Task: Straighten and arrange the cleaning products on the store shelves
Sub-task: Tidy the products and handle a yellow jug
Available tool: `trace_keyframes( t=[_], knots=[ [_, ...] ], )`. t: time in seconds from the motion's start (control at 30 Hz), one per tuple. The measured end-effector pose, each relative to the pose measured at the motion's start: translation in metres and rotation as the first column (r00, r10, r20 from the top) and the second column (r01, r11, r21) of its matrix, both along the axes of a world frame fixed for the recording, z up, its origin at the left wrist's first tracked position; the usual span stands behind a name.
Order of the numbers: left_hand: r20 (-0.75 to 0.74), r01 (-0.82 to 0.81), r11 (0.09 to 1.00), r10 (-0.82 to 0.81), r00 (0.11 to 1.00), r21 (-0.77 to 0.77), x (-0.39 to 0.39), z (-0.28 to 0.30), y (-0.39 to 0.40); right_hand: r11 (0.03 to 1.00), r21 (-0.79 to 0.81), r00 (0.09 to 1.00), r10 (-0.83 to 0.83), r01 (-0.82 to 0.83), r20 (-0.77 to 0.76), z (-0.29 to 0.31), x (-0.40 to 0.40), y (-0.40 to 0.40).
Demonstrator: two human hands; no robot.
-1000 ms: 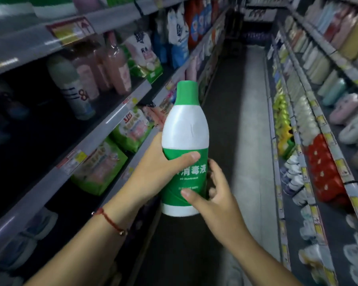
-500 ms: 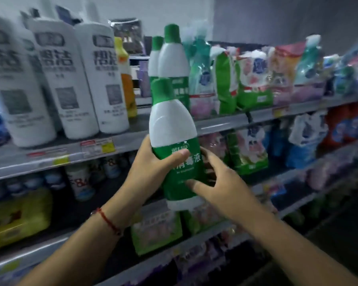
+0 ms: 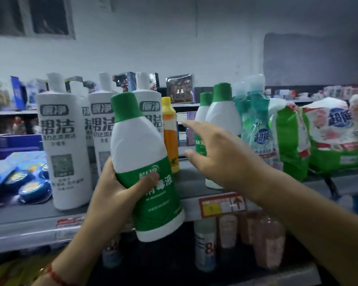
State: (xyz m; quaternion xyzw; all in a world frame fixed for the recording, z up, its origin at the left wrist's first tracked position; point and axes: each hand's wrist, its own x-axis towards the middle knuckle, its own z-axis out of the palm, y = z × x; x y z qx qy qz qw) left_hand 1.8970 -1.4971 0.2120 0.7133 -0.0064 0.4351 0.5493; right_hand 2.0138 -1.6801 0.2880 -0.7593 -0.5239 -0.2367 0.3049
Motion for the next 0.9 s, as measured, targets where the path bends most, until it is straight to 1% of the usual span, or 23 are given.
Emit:
trace_keyframes(
  t=[0.07,0.17,0.27,0.33,0.4,0.47,0.53,0.6,0.67,0.73,0.8,0.9],
  knots=[
    [0.012,-0.037,0.999,0.037,0.999,-0.002,0.000,0.007,0.003,0.999,-0.032,0.995,-0.007,0.010,0.100,0.035,0.013,0.022],
    [0.027,-0.086,0.996,0.086,0.996,-0.003,-0.001,0.016,0.007,0.977,-0.159,0.971,-0.108,0.143,0.213,0.084,0.041,0.062],
    [0.049,-0.104,0.994,0.105,0.993,-0.025,-0.003,0.026,0.007,0.902,-0.308,0.933,-0.216,0.304,0.289,0.114,0.065,0.103],
    [0.034,-0.084,0.996,0.085,0.996,-0.024,-0.003,0.029,0.008,0.849,-0.394,0.920,-0.235,0.351,0.314,0.120,0.075,0.126],
    [0.013,-0.064,0.998,0.064,0.998,-0.009,-0.003,0.030,0.009,0.820,-0.479,0.942,-0.204,0.314,0.268,0.120,0.083,0.142],
    [-0.003,-0.037,0.999,0.037,0.999,-0.013,-0.001,0.030,0.009,0.820,-0.512,0.960,-0.155,0.256,0.233,0.117,0.092,0.152],
    [-0.007,-0.040,0.999,0.040,0.999,-0.019,0.000,0.028,0.010,0.829,-0.498,0.957,-0.142,0.254,0.253,0.114,0.099,0.156],
    [-0.004,-0.049,0.999,0.049,0.999,-0.016,0.000,0.026,0.010,0.827,-0.464,0.928,-0.171,0.318,0.331,0.115,0.105,0.157],
    [-0.002,-0.067,0.998,0.067,0.998,-0.006,0.001,0.025,0.010,0.837,-0.421,0.914,-0.204,0.348,0.350,0.119,0.105,0.154],
    [-0.003,-0.070,0.997,0.070,0.998,-0.008,0.003,0.024,0.008,0.846,-0.414,0.927,-0.220,0.337,0.304,0.121,0.102,0.149],
    [0.000,-0.046,0.999,0.046,0.999,-0.018,0.006,0.021,0.007,0.850,-0.443,0.951,-0.190,0.285,0.246,0.121,0.097,0.141],
    [-0.009,-0.019,1.000,0.019,1.000,-0.005,0.009,0.015,0.005,0.873,-0.477,0.993,-0.061,0.101,0.099,0.114,0.084,0.130]
  ],
)
